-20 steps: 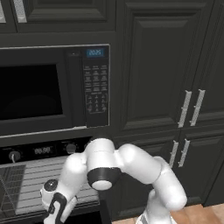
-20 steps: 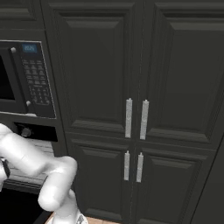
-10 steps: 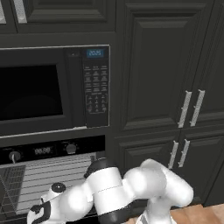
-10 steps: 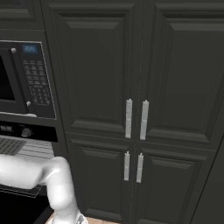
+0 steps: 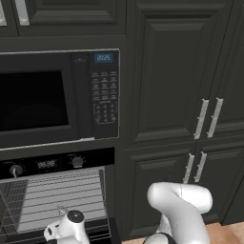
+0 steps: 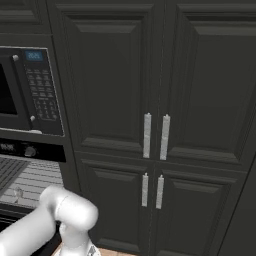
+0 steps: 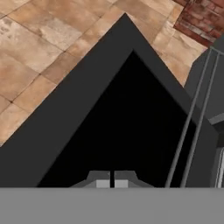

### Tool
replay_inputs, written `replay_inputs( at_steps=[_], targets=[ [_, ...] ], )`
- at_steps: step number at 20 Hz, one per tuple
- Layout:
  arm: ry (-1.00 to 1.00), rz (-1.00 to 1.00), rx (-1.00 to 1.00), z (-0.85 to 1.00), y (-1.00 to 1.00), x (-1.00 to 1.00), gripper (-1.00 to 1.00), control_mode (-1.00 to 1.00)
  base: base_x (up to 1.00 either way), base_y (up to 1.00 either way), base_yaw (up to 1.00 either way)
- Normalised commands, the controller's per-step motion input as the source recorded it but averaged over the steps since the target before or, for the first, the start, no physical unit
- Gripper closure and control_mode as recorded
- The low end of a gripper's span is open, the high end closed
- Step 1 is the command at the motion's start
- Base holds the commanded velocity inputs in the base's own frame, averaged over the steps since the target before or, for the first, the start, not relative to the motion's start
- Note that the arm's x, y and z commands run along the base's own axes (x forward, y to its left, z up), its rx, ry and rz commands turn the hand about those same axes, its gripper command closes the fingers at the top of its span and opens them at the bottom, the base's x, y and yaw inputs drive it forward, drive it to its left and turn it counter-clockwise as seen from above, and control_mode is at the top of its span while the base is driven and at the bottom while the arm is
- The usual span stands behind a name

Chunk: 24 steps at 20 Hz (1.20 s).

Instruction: Take the fish from the oven and place it on the plate on the counter.

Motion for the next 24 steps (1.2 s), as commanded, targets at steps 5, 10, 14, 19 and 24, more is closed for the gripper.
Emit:
replay_inputs(
  at_steps=[5, 10, 14, 19, 24],
  targets=[
    [-0.06, 0.09, 0.00, 1.00, 0.02, -0.45, 1.00, -1.00, 0.00, 0.00, 0.00],
    [-0.02, 0.05, -0.03, 1.00, 0.01, -0.09, 1.00, -1.00, 0.00, 0.00, 0.00],
    [0.00, 0.01, -0.09, 1.00, 0.00, 0.14, 1.00, -1.00, 0.00, 0.00, 0.00],
    [-0.06, -0.14, -0.12, 0.95, 0.00, 0.48, 1.00, -1.00, 0.00, 0.00, 0.00],
    [0.07, -0.47, -0.02, 0.48, 0.00, 0.56, 1.00, -1.00, 0.00, 0.00, 0.00]
  ],
)
